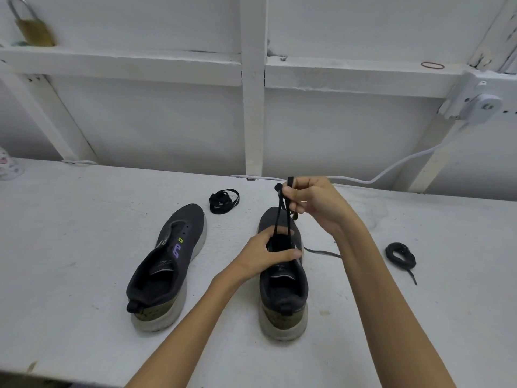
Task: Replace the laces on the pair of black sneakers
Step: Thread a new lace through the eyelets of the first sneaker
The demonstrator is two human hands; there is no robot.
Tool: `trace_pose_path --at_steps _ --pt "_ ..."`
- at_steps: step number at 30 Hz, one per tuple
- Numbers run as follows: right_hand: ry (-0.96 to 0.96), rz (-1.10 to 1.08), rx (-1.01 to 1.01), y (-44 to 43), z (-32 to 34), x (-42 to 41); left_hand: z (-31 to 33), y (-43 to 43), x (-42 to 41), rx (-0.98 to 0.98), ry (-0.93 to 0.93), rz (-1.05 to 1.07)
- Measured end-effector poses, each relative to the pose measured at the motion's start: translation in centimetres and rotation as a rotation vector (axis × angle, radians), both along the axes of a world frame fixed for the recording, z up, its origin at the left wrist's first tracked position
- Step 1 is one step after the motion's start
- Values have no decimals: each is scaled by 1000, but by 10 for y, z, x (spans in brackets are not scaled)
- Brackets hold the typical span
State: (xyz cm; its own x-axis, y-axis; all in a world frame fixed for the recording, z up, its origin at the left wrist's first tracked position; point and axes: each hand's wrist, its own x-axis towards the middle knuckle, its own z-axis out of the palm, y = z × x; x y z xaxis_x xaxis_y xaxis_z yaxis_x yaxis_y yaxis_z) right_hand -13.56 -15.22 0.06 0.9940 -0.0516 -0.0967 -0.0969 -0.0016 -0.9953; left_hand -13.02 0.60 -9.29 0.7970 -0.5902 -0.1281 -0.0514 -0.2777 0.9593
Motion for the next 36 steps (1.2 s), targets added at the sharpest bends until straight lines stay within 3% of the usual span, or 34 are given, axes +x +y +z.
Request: trace_pose_path --at_steps 3,9,13,18,25,28,30,33,36 --pt "3 -3 27 -4 -4 -2 -1 0 -3 -26 -73 74" --pt "89 -33 79 -4 -12 -11 6 -9 -18 -287 -125 185" --pt "78 -69 2 0 -13 -15 16 -13 -17 -255 -170 190" --pt "-36 -298 -23 1 -15 -18 27 -4 -11 -328 -208 316" --pt "-175 -673 -403 -38 -50 -32 27 49 22 -396 -174 771" --pt "-54 -664 -569 -63 -64 -39 23 73 35 -235 -227 881" --pt "83 -534 -663 -73 -74 -40 19 82 36 -52 -312 866" --pt "304 -286 -718 -77 -86 -42 10 84 37 195 -471 722" --pt "377 -242 -898 -76 -85 -38 -3 74 39 485 -571 547"
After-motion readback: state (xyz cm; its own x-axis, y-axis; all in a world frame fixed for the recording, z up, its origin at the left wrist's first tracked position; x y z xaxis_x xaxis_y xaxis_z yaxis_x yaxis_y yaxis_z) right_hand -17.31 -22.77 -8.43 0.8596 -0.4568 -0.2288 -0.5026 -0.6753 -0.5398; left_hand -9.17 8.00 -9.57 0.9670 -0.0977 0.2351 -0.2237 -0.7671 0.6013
